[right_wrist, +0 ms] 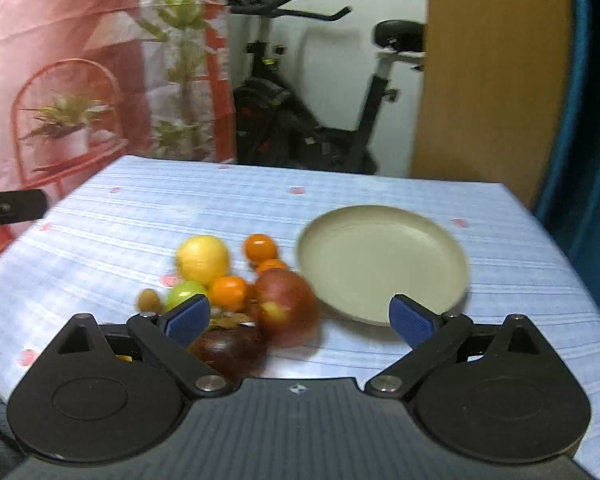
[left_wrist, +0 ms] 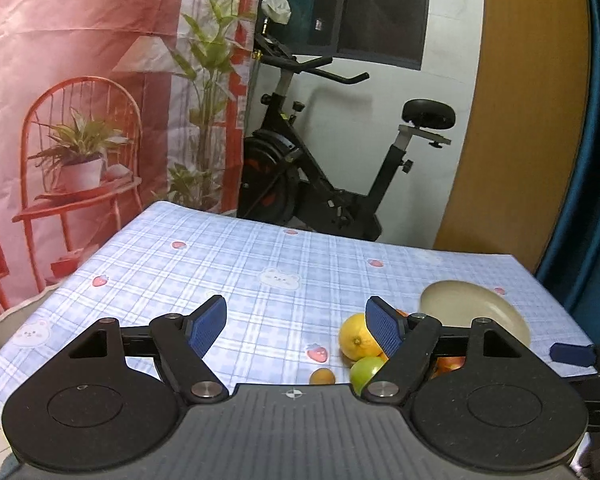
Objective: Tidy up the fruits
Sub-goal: 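Move the left gripper toward the red apple in the fruit pile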
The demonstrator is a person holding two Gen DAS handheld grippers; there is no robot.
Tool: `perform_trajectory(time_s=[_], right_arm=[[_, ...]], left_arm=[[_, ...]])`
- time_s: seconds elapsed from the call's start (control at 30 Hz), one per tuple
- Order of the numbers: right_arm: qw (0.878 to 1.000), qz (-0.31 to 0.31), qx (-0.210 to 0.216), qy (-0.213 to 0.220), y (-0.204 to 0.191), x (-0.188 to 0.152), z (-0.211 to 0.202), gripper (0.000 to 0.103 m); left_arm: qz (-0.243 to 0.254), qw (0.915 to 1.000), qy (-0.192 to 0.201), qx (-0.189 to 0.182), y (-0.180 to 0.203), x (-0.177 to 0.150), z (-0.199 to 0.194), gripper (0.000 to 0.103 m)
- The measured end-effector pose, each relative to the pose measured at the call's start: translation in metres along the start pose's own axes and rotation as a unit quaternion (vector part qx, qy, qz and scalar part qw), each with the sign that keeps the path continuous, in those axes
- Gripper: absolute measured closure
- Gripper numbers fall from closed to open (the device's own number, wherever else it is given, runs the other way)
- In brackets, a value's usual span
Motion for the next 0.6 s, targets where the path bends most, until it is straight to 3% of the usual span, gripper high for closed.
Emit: perform_trajectory(time_s=[0.13, 0.37, 0.43, 0.5, 0.6], right_arm=[[0.999, 0.035, 0.023, 0.0, 0.007, -0.003, 0.001, 0.015], [0.994, 0.049, -0.075, 0.058, 0.042, 0.001, -0.003, 0.017], [0.993, 0.062, -0.077, 0.062, 0.054, 0.0, -0.001, 0.017], [0.995, 0.048, -0.063, 0.06, 0.055, 0.0, 0.003, 0.017], [0.997, -0.021, -0.043, 0.066, 0.047, -0.001, 0.01, 0.017]], left_arm=[[-0.011, 0.9998, -0.014, -0.006, -0.001, -0.007, 0.005, 0.026], [-0.021, 0.9993, -0.024, -0.018, 0.002, -0.016, 0.01, 0.03], [-0.02, 0.9989, -0.033, -0.026, 0.005, -0.017, 0.014, 0.034], [-0.016, 0.9983, -0.042, -0.037, 0.01, -0.015, 0.021, 0.036], [-0.001, 0.9975, -0.045, -0.054, 0.02, -0.007, 0.031, 0.036]])
Point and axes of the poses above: each gripper's, at about its wrist camera, not at the fingertips, and z roughly the way its jaws point, y to its right, x to its top, the point moved 7 cm from there along z, roughly the way its jaws point, and after that the axes turned 13 degrees about y, right-handed, at the moved point
